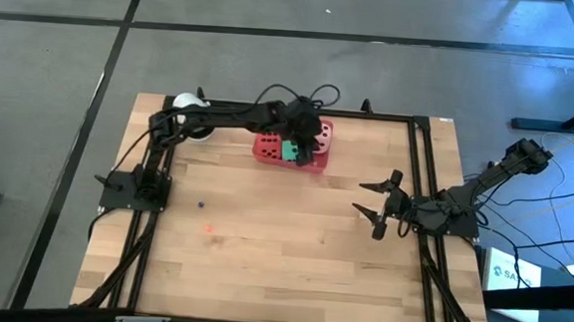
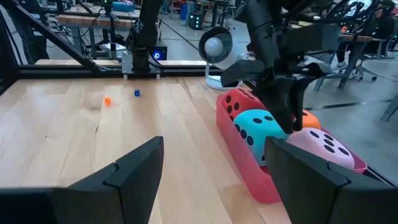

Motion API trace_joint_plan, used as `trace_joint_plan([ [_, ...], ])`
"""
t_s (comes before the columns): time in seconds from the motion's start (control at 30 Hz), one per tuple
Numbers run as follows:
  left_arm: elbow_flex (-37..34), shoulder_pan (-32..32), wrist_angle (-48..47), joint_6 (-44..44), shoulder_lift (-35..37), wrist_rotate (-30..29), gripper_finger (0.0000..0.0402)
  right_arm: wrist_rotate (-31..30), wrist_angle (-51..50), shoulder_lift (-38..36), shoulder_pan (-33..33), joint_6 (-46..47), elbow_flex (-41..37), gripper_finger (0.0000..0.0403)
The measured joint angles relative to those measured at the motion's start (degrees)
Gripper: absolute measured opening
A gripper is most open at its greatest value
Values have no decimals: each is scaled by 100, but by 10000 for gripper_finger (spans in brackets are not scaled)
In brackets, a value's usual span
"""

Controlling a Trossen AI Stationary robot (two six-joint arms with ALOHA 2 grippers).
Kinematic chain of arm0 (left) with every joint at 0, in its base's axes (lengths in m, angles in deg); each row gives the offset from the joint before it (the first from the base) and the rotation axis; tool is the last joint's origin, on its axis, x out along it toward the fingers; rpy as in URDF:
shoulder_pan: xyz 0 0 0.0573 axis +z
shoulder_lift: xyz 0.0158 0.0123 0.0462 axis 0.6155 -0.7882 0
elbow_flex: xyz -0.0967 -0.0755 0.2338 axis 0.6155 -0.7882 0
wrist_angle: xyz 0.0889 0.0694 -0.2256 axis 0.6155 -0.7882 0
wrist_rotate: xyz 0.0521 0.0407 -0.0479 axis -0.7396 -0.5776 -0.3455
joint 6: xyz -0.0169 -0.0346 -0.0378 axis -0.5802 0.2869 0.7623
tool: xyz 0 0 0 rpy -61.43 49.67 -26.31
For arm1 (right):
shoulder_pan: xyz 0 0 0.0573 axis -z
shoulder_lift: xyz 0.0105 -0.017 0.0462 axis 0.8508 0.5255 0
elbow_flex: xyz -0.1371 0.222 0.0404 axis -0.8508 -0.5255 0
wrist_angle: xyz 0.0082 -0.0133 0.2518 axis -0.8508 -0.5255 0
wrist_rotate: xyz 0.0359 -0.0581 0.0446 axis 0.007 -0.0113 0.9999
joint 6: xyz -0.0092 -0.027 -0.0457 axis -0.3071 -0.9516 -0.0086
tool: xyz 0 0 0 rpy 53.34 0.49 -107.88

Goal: Pick & Place Dice
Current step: Put the red die into the pink bin

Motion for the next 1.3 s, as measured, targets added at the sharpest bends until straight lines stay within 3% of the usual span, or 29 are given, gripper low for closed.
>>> trace_joint_plan([
  [0.27,276,-209,-316,-256,-248,-625,33,4,-27,0,-2,20,0,278],
  [1.13,276,-355,-157,-214,-569,-407,35,20,-101,0,-2,107,0,278],
  [1.3,276,-362,-163,-216,-578,-581,48,21,-102,0,-2,134,0,278],
])
